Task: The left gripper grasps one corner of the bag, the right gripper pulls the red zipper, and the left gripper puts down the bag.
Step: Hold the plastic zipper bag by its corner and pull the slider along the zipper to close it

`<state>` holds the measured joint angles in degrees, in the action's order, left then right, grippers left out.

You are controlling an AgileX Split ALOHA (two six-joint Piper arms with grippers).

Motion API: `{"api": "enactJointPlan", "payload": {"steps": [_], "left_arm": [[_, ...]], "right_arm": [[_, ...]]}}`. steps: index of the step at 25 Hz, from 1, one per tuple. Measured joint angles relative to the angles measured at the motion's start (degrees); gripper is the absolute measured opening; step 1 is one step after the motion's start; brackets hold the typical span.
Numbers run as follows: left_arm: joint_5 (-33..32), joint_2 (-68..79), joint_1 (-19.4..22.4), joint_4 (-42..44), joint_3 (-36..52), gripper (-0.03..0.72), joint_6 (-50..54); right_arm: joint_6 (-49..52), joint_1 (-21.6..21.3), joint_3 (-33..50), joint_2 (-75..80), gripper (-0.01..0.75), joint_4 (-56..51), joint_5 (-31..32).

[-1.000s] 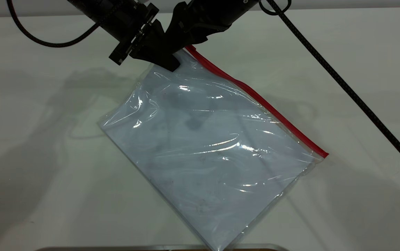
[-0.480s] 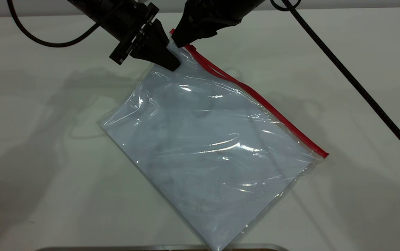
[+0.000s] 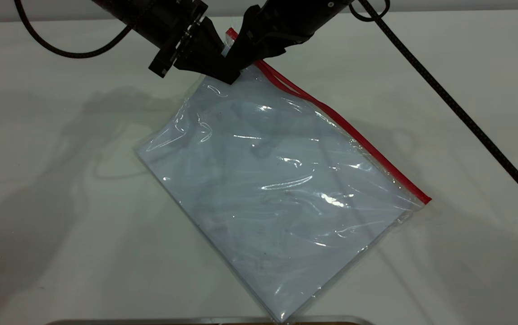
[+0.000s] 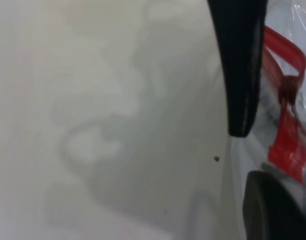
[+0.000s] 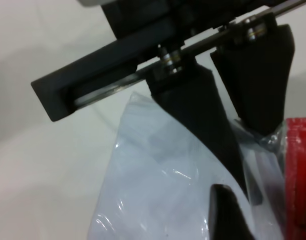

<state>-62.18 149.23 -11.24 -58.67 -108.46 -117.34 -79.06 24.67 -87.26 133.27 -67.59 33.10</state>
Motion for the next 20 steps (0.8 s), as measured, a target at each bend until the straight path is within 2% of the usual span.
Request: {"api": "enactJointPlan", "payload": {"steps": [10, 13, 20], "left_arm": [[-0.28, 0.0, 0.25, 0.15, 0.0, 0.053, 1.12], [-0.39, 0.0, 0.37, -0.2, 0.0, 0.053, 2.4], [-1.97, 0.0, 0.2, -2.06, 0.0, 0.053, 3.67]], "right_arm": [[2.57, -0.68, 0.0, 0.0, 0.094, 1.35, 0.19], [4.6, -1.88, -0.06, 0.0, 0.058, 1.77, 2.23], [7.38, -4.67, -0.36, 0.0, 0.056, 2.86, 9.29]]}}
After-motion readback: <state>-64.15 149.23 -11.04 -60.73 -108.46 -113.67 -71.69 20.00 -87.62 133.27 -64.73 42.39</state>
